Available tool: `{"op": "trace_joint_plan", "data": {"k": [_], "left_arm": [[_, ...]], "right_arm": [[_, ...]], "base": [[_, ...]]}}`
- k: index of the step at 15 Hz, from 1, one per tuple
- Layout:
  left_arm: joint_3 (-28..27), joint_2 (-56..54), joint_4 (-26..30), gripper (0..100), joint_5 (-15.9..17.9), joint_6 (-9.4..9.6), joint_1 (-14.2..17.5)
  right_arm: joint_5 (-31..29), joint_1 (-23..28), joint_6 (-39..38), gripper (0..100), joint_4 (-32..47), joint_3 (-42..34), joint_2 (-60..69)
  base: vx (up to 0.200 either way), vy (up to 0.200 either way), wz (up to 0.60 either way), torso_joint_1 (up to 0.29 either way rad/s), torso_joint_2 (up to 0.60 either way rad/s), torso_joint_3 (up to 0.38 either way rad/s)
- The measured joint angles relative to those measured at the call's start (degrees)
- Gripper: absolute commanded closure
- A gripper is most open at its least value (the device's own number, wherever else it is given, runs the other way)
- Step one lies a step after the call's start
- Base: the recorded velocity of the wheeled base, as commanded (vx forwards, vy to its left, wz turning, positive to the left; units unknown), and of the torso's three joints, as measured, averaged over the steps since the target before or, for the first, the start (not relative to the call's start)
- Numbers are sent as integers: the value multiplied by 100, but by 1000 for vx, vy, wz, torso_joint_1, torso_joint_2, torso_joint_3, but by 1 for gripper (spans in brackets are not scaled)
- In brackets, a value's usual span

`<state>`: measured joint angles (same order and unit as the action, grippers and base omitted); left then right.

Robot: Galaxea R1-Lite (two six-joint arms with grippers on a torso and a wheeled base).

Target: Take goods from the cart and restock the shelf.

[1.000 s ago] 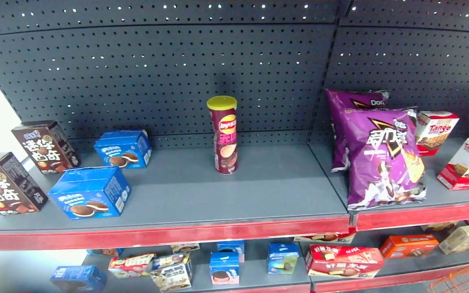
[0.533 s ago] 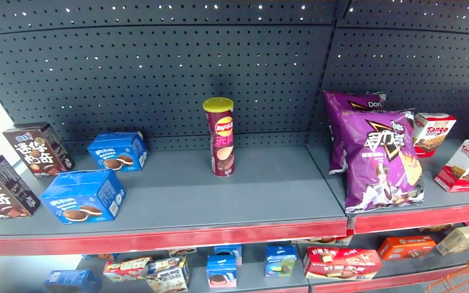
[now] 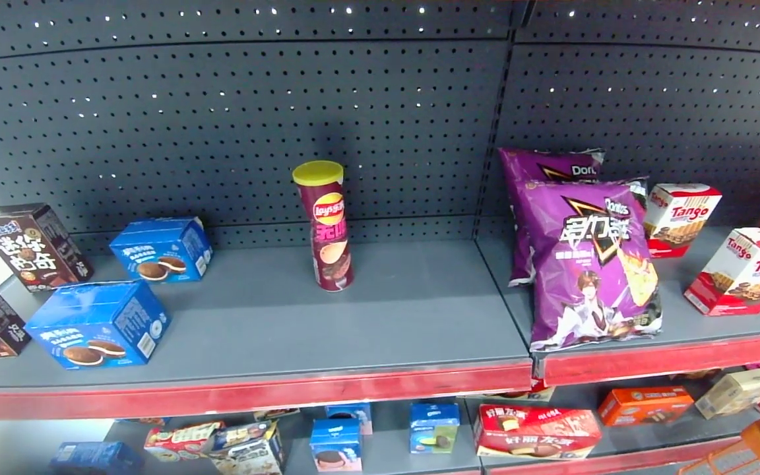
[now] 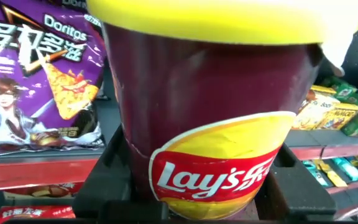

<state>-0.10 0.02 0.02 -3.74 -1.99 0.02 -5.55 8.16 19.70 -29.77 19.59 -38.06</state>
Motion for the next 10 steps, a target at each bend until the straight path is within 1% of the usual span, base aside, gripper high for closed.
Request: {"op": "trace_joint_plan", "data": {"k": [4, 10], "left_arm": [[-6, -2, -2, 0, 0, -11, 0], [-1, -2, -2, 0, -11, -11, 0]], "right_arm": [[-2, 5, -2, 100, 2, 0, 68], [-4, 7, 2, 100, 7, 9, 94]], "base": [[0, 200, 0, 2, 1, 1], [0, 0, 0, 0, 0, 0]]}}
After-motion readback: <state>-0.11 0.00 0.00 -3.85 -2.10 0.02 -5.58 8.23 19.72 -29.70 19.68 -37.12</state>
